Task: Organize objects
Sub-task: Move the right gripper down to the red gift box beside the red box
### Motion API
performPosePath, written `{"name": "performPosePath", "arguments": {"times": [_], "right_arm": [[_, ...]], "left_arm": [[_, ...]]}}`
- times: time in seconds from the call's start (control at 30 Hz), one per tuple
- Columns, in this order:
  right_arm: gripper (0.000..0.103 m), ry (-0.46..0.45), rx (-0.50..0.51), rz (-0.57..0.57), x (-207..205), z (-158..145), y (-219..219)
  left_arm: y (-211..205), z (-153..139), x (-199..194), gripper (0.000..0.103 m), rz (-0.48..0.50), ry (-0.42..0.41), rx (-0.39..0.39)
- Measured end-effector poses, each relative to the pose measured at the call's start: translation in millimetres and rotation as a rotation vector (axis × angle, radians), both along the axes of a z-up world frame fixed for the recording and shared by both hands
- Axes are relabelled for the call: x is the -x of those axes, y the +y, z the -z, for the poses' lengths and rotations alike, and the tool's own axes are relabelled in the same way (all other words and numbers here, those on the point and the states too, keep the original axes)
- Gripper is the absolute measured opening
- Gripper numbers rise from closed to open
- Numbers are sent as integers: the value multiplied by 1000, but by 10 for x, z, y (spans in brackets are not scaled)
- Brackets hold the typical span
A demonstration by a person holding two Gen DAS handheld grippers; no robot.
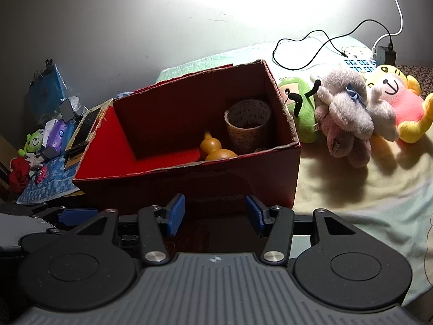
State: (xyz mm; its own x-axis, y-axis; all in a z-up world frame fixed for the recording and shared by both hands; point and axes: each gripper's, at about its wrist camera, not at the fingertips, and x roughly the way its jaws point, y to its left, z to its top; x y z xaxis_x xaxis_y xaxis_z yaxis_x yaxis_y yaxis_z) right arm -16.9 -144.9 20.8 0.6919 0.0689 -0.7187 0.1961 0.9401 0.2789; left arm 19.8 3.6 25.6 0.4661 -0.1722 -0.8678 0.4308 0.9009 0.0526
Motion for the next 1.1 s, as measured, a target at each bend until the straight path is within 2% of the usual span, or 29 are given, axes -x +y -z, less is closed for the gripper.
{"name": "performPosePath", "arguments": {"times": [0.37,1.1], "right_arm": [[53,40,-35,0,80,132,24],[52,121,-88,-56,-35,350,82]], "left_arm": [[26,167,73,93,-12,50,-16],[118,415,44,95,-18,137,-4]]}}
